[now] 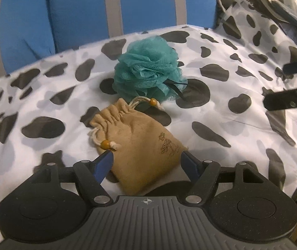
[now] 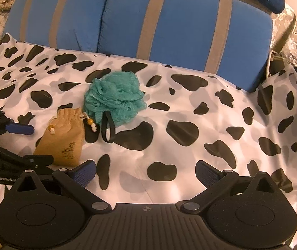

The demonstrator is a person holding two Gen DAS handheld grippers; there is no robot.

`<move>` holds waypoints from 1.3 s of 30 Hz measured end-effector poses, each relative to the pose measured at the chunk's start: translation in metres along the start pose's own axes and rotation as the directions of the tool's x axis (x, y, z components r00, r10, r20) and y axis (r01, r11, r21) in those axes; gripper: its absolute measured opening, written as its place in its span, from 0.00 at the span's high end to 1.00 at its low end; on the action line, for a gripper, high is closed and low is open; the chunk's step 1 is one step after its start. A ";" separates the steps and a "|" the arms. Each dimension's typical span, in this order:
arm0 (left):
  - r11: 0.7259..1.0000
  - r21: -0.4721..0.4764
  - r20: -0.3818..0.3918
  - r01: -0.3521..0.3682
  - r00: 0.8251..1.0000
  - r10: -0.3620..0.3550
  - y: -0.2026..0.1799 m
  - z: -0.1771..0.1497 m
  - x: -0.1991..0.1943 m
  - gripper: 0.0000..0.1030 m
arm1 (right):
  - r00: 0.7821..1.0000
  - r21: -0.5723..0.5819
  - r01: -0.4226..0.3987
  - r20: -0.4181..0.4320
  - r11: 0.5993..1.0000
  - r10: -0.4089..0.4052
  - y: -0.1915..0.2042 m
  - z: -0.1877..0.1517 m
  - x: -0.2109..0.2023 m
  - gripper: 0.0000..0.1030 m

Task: Organize soft objects
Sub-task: 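Grasp the tan drawstring pouch with the left tool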

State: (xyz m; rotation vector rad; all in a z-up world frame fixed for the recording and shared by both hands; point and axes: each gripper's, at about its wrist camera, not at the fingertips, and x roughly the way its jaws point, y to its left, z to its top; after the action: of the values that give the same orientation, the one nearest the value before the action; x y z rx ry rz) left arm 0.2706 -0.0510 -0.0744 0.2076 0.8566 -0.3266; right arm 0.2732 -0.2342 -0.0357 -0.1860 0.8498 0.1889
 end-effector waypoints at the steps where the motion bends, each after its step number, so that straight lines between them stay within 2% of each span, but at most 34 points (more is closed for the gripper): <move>1: 1.000 -0.010 -0.010 0.005 1.000 -0.005 0.001 0.001 0.005 0.38 | 1.000 0.005 0.001 -0.003 1.000 -0.001 -0.001 0.000 0.001 0.02; 2: 1.000 -0.016 -0.026 0.009 1.000 -0.010 0.001 0.003 0.011 0.43 | 1.000 0.012 -0.001 -0.007 1.000 0.001 -0.003 0.000 0.001 0.02; 5: 1.000 -0.027 -0.087 -0.004 0.996 0.001 0.003 0.003 0.028 0.46 | 1.000 0.033 -0.007 -0.011 0.999 0.008 -0.008 -0.001 0.001 0.02; 7: 0.999 -0.035 -0.082 -0.004 0.997 0.001 0.004 0.001 0.032 0.47 | 1.000 0.039 -0.005 -0.014 0.999 0.006 -0.011 -0.002 0.002 0.02; 9: 0.999 -0.039 -0.087 -0.006 0.996 0.002 0.004 0.003 0.031 0.66 | 1.000 0.040 0.000 -0.018 0.999 0.001 -0.011 -0.003 0.003 0.02; 10: 0.999 -0.040 -0.090 -0.010 0.996 0.006 0.005 0.004 0.030 0.81 | 1.000 0.039 0.004 -0.020 0.999 -0.003 -0.011 -0.003 0.003 0.02; 12: 0.998 -0.057 -0.103 0.000 0.995 -0.006 0.007 0.006 0.028 0.92 | 1.000 0.036 0.006 -0.022 0.999 -0.006 -0.010 -0.002 0.004 0.02; 18: 0.998 -0.064 -0.098 0.020 0.995 -0.026 0.011 0.006 0.017 0.96 | 1.000 0.011 -0.005 -0.016 1.000 0.005 -0.001 0.003 0.010 0.02; 25: 0.998 -0.058 -0.032 0.037 0.999 -0.039 0.017 0.008 -0.010 0.96 | 1.000 -0.025 -0.011 -0.005 1.000 0.011 0.013 0.014 0.022 0.02; 39: 0.992 -0.115 0.031 0.042 0.999 -0.039 0.051 0.007 -0.046 0.96 | 0.997 -0.091 -0.068 0.041 0.994 0.072 0.047 0.035 0.063 0.02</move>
State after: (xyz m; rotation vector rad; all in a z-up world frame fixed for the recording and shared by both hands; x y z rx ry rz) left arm 0.2666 0.0034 -0.0320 0.0774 0.8493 -0.3160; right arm 0.3276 -0.1744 -0.0651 -0.2352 0.8054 0.2958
